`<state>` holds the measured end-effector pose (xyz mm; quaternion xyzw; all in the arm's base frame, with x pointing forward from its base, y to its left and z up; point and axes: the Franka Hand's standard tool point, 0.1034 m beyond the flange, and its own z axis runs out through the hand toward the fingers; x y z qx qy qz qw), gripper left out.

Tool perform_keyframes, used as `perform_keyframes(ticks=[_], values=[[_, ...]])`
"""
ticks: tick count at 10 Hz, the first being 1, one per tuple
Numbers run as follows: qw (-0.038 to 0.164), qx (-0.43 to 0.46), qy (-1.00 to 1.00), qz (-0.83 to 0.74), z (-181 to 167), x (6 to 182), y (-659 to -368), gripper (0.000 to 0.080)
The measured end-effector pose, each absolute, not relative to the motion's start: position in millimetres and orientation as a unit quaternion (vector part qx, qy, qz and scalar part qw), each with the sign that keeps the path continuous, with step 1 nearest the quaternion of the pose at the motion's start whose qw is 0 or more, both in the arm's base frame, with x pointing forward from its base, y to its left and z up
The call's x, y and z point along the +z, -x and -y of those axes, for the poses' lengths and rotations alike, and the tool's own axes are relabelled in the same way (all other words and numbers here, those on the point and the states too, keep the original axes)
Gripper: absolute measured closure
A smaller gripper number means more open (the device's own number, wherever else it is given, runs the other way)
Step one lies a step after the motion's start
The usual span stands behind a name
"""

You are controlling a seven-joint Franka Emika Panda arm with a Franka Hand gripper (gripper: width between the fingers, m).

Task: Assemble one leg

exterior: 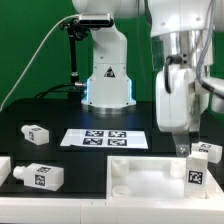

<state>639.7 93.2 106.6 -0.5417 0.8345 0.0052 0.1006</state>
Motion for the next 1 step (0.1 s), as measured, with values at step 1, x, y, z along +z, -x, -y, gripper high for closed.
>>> perform_keyframes(ticks=[1], values=[[0.099, 0.005, 0.542, -0.834, -93.3, 104.1, -638.9, 0.0155]])
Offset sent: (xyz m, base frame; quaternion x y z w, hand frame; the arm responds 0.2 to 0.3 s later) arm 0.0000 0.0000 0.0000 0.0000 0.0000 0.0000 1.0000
